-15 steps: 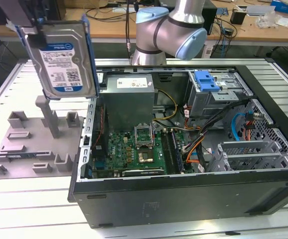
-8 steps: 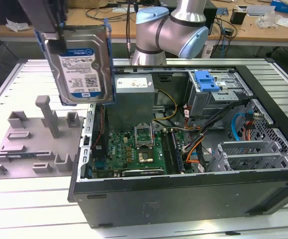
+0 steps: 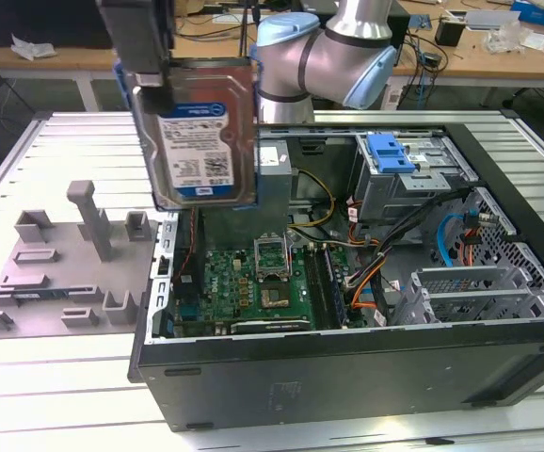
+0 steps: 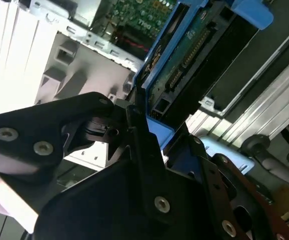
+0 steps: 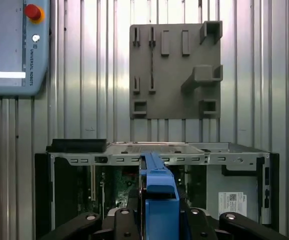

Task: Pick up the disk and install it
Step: 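Pick up the disk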

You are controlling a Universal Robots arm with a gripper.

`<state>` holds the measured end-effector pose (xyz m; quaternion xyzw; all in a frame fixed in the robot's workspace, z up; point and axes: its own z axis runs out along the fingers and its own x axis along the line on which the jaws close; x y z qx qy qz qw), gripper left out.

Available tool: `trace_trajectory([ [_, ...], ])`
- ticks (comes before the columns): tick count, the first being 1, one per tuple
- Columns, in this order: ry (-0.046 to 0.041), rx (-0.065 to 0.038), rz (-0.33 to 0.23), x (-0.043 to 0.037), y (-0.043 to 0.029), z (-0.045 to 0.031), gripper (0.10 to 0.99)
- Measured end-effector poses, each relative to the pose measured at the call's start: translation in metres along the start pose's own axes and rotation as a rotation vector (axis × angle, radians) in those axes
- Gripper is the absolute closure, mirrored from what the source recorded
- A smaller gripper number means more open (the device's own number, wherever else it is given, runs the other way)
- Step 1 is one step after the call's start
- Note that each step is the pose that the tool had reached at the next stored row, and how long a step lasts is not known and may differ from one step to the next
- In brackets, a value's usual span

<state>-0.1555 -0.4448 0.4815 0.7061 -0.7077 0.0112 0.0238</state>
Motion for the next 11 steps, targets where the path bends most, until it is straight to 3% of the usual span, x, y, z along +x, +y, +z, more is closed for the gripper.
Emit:
trace_trajectory([
  [5,0.0000,0.000,0.000,0.0195,-0.0438,0.0002,0.718],
  [9,-0.0001,0.000,0.000,0.0282,-0.0625,0.0003,0.718],
  [11,0.0000,0.000,0.000,0.0341,-0.0751,0.0004,0.718],
])
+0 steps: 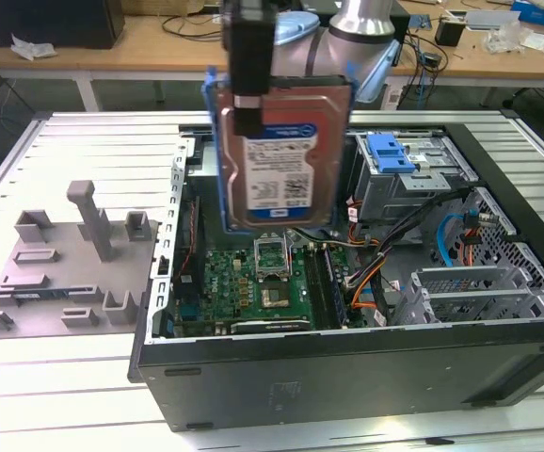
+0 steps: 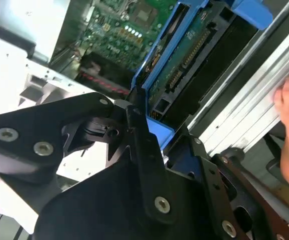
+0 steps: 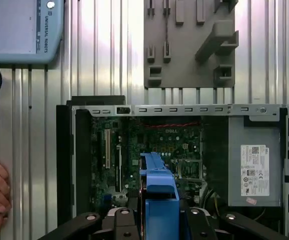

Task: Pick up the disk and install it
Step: 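Pick up the disk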

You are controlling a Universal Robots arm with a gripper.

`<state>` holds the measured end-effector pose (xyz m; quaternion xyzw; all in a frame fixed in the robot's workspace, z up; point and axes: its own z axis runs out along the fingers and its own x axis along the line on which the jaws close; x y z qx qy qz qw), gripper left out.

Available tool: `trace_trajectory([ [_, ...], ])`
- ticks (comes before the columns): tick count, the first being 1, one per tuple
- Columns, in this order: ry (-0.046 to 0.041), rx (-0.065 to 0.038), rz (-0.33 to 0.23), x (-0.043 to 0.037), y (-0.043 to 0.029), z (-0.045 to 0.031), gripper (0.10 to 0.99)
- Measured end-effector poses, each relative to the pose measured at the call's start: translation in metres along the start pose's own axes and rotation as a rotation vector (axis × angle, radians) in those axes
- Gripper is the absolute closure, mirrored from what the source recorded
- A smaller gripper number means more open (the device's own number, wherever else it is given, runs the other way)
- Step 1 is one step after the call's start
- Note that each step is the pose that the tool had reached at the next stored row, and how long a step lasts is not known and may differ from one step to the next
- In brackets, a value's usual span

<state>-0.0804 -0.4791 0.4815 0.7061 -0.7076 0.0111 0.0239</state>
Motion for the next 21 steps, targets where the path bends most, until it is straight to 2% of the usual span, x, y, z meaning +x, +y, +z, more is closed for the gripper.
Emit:
trace_trajectory([
  [5,0.0000,0.000,0.000,0.0111,-0.0238,0.0001,0.718],
  [6,-0.0001,0.000,0.000,0.0142,-0.0301,0.0002,0.718],
  [7,-0.0001,0.000,0.000,0.0193,-0.0400,0.0003,0.718],
  [9,-0.0001,0.000,0.000,0.0236,-0.0475,0.0003,0.718],
  [11,-0.0001,0.000,0.000,0.0246,-0.0496,0.0004,0.718],
  [21,0.0000,0.000,0.000,0.0247,-0.0499,0.0003,0.718],
])
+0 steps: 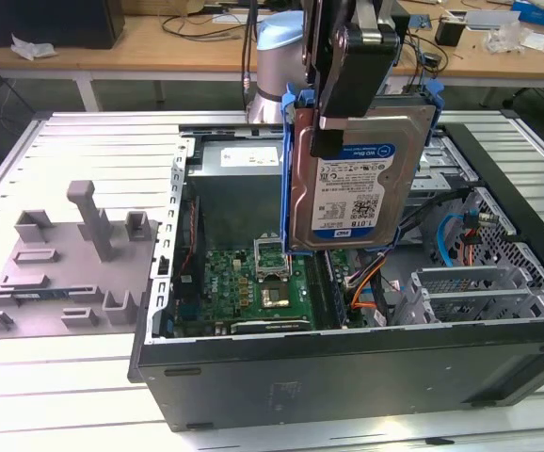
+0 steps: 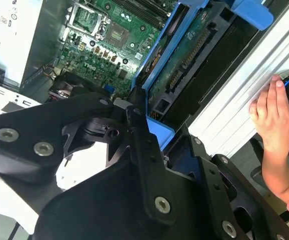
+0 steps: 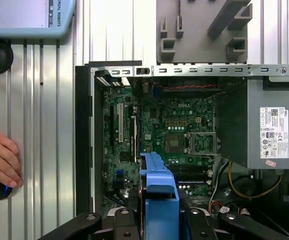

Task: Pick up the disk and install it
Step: 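Pick up the disk, then insert the disk into the insertion slot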

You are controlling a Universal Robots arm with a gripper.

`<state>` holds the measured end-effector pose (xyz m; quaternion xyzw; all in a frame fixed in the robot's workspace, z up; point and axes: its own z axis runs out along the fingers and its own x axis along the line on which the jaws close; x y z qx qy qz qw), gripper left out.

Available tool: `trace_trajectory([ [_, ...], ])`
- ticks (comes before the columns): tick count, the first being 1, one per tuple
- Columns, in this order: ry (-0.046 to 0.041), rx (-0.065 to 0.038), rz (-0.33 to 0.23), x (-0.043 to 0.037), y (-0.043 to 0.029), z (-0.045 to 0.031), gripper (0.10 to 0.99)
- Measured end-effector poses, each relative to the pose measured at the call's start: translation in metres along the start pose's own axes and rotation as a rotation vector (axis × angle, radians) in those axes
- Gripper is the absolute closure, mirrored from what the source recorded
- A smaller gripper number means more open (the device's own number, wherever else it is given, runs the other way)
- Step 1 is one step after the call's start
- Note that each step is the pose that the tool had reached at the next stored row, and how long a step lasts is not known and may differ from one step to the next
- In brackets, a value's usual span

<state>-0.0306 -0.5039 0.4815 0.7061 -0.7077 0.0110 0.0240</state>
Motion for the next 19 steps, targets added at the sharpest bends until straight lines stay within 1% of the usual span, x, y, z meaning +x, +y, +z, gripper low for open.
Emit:
trace_trajectory([
  [19,-0.0002,0.000,0.000,0.0003,-0.0005,0.0000,0.718],
])
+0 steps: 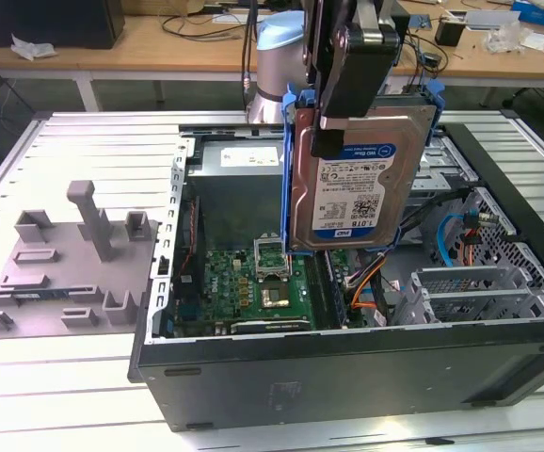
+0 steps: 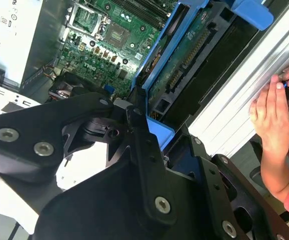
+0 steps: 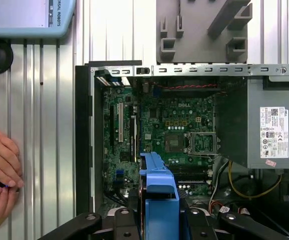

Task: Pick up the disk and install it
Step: 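Insert the disk into the insertion slot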

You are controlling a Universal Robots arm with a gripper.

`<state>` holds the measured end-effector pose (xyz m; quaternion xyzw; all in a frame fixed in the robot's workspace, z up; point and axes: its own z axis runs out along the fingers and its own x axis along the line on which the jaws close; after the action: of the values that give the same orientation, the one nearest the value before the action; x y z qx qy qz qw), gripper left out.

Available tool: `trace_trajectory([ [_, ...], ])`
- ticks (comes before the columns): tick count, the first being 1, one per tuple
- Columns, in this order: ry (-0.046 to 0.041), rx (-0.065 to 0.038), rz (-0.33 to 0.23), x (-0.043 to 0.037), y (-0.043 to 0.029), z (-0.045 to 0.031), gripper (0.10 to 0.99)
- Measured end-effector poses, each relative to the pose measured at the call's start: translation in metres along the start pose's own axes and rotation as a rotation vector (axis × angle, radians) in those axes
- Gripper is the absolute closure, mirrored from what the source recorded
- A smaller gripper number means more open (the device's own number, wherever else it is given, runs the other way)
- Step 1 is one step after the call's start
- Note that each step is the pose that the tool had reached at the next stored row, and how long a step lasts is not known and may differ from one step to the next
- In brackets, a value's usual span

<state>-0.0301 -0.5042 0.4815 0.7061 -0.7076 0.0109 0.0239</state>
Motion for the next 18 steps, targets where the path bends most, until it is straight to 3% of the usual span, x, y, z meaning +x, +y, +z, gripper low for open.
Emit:
trace_trajectory([
  [4,-0.0006,0.000,0.000,0.0021,-0.0010,0.0001,0.718],
  [9,-0.0016,0.000,0.000,0.0164,-0.0259,0.0004,0.718],
  [13,-0.0112,-0.001,0.000,0.0212,-0.0391,0.0004,0.718],
  [15,-0.0238,-0.002,-0.001,0.0220,-0.0412,0.0004,0.718],
  [16,-0.0512,-0.003,-0.001,0.0224,-0.0419,0.0004,0.718],
  [17,-0.0672,-0.007,-0.001,0.0244,-0.0423,0.0005,0.718],
  [18,-0.0698,-0.014,-0.002,0.0256,-0.0425,0.0006,0.718],
])
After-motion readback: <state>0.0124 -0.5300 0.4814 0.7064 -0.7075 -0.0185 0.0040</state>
